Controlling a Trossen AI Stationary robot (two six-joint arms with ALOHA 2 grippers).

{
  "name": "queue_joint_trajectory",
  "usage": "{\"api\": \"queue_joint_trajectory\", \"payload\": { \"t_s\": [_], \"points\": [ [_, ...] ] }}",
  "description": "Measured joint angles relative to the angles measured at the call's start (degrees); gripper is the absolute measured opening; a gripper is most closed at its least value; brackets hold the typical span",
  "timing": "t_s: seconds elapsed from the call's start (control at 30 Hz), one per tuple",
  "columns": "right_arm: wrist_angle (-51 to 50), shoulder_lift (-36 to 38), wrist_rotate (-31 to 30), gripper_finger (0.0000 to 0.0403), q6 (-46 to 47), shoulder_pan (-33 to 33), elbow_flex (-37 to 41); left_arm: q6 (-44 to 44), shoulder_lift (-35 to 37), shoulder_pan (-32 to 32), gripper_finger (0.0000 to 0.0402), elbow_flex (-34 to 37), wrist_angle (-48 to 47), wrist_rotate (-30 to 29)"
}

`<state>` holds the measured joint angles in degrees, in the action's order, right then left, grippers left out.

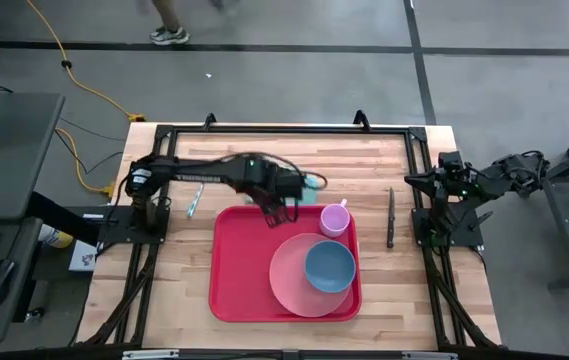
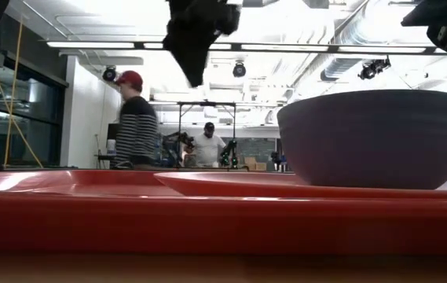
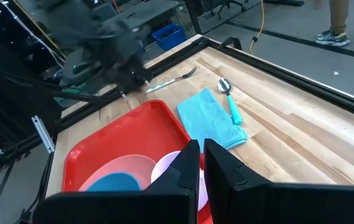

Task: Set up tray
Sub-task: Put the blue napkin on the red serving tray

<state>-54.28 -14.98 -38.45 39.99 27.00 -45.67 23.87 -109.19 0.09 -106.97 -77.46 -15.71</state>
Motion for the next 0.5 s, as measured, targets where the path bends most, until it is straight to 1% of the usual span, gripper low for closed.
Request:
{"api": "queue_joint_trajectory", "payload": {
  "t_s": [0.17, 0.3, 0.4, 0.5],
  "points": [
    [-0.1, 0.0, 1.1, 0.0000, -0.3, 0.0, 0.0, -6.5, 0.5, 5.9, 0.0261, 0.0, -5.2, 1.8],
    [-0.2, 0.0, 2.6, 0.0000, -0.4, 0.0, 0.0, -12.8, 0.5, 11.8, 0.0310, 1.5, -5.5, 6.6],
    [-0.6, 0.0, 3.3, 0.0000, -0.4, 0.0, 0.0, -15.1, 0.4, 16.5, 0.0331, 4.7, -3.0, 10.4],
    [-0.8, 0.0, 3.9, 0.0000, -0.4, 0.0, 0.0, -15.2, 0.4, 20.8, 0.0336, 8.6, 0.4, 14.5]
  ]
}}
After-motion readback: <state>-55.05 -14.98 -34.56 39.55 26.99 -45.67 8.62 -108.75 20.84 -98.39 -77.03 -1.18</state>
